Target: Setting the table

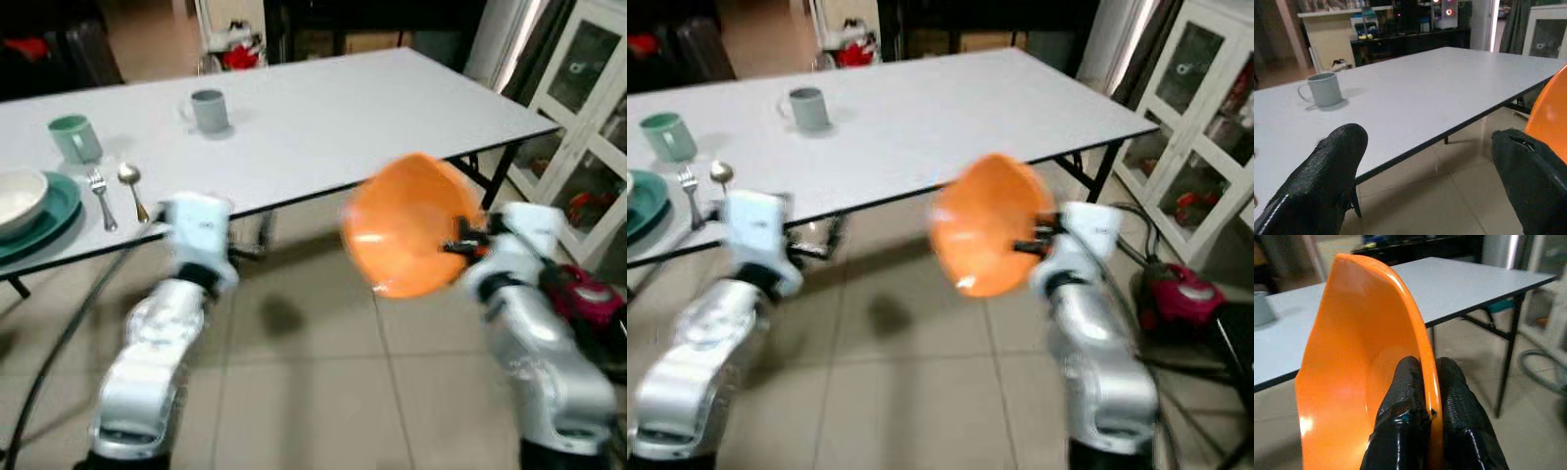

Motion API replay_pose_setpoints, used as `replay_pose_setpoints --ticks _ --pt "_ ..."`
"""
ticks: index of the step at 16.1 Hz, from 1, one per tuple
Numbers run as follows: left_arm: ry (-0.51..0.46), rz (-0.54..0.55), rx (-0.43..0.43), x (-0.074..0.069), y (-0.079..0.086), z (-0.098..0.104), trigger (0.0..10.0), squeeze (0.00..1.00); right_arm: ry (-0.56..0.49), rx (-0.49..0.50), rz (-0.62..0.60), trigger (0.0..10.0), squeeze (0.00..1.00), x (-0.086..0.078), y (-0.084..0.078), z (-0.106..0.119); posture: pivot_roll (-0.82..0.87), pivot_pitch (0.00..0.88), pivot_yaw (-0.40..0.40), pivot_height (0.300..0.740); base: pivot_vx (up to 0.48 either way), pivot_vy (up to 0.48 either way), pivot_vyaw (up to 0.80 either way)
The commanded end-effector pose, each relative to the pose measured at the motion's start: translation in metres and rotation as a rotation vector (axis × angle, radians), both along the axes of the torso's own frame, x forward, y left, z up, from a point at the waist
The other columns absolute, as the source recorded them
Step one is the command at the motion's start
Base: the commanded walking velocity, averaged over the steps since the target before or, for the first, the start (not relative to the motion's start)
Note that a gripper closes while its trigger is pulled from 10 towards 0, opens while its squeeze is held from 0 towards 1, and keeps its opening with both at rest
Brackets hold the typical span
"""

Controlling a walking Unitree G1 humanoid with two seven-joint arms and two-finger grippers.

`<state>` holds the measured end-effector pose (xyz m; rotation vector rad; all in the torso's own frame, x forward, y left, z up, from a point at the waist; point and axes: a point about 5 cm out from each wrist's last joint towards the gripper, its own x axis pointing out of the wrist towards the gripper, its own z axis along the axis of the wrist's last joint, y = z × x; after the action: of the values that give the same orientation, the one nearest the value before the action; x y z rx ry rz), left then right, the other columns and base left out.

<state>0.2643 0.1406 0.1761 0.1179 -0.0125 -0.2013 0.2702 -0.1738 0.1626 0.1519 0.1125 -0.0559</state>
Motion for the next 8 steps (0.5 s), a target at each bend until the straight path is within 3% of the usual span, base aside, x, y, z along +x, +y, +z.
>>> replay_pose_setpoints --ticks 1,8 --pt "-0.003 0.029 0.014 -0.0001 0.0084 0.0000 10.0 0.00 -0.056 0.022 0.055 10.0 0.00 0.0017 0.0118 0.0119 -0.11 0.000 -0.014 0.740 0.266 0.000 0.00" --pt "0.000 0.042 -0.003 0.0010 0.0104 -0.0004 10.0 0.00 -0.076 0.039 0.089 10.0 0.00 0.0022 0.0152 0.0160 -0.12 0.000 -0.021 0.740 0.293 0.000 0.00"
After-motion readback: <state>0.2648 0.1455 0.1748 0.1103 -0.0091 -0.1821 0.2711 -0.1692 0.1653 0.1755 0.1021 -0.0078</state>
